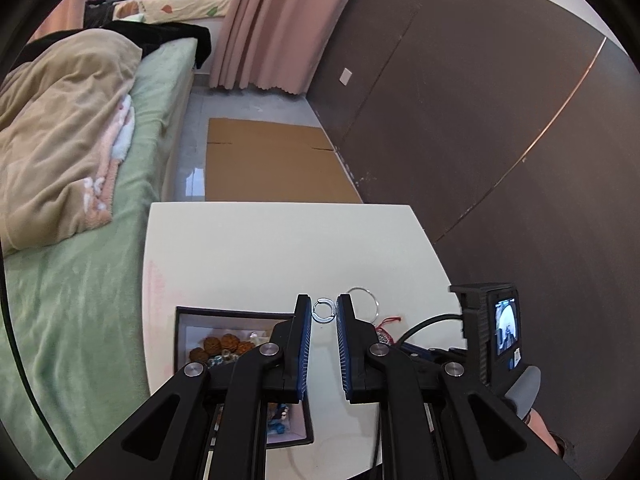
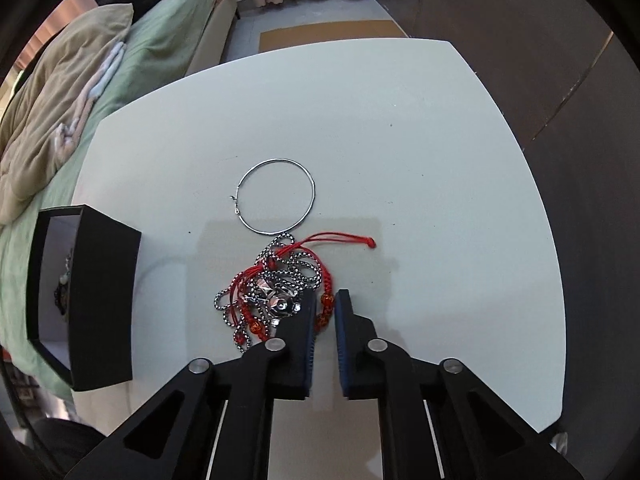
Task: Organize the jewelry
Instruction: 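Grasp the red-string bracelets with the right gripper and lower them into the black box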
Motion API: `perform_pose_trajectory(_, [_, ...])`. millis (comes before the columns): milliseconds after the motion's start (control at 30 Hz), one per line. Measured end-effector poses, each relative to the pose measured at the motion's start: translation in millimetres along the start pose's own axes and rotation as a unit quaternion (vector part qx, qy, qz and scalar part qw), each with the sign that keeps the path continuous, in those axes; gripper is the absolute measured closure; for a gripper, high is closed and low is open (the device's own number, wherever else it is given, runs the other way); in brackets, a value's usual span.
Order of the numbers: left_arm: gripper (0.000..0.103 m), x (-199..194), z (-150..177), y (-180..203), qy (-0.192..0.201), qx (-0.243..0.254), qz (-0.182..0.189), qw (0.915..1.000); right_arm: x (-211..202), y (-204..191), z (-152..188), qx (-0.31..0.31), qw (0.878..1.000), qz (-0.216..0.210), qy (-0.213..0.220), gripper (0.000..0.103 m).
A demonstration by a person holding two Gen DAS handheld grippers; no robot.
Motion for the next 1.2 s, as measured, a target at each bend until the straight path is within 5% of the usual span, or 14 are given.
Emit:
perform_pose_trajectory(167, [0.09,-8.1,3.7,-10.3,0.004,-0.007,-0.002,1.0,-6.1,15.7,1.2,0.027,0.999,-0.041,0.006,0.097])
perform_pose_trajectory(467, [0.09,-21.8,12.5,-24.6,0.01,-0.016,-0.006,0.9998,-59.4,7.5,14.9,0.001,0.985,-0.151,0.083,0.097])
perform_pose_trajectory(967, [0.089,-26.7,29.4,-40.9,-0.014,-0.032,-0.001,0.9994,-136.2,-46.1,29.0,-0.071,0.954,-0.227,0.182,0.097])
perform_pose_trajectory(1067, [0.067,-23.8,29.7,-46.1,-0.03,-0.044,0.009,0.9985,-148.9,-61.4,29.1,-0.089,0.95,-0.228,0.191,0.097])
perform_pose_trajectory(1133, [0.03,-26.9,31.3,-50.8,-0.024,-0.06,0.009,0.9979,-154.4,-70.4,28.7,-0.098,0.949,-0.23,0.194,0.097])
perform_pose_trajectory(1200, [0.028,-36.6,32.0,-56.3,-0.004,-0.074,0.006,0.9972,-157.7,-77.3,29.4,-0.106,0.949,-0.229,0.191,0.097])
Point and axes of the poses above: each gripper's, at about its wrist camera, not at the fingertips, and x roughly the way its jaws point, y to its right, z to its underside, the point moved 2 cm from there along x, roughly the way its jaws point, and after that the axes turned 13 degrees about -y, right-handed, at the moved point
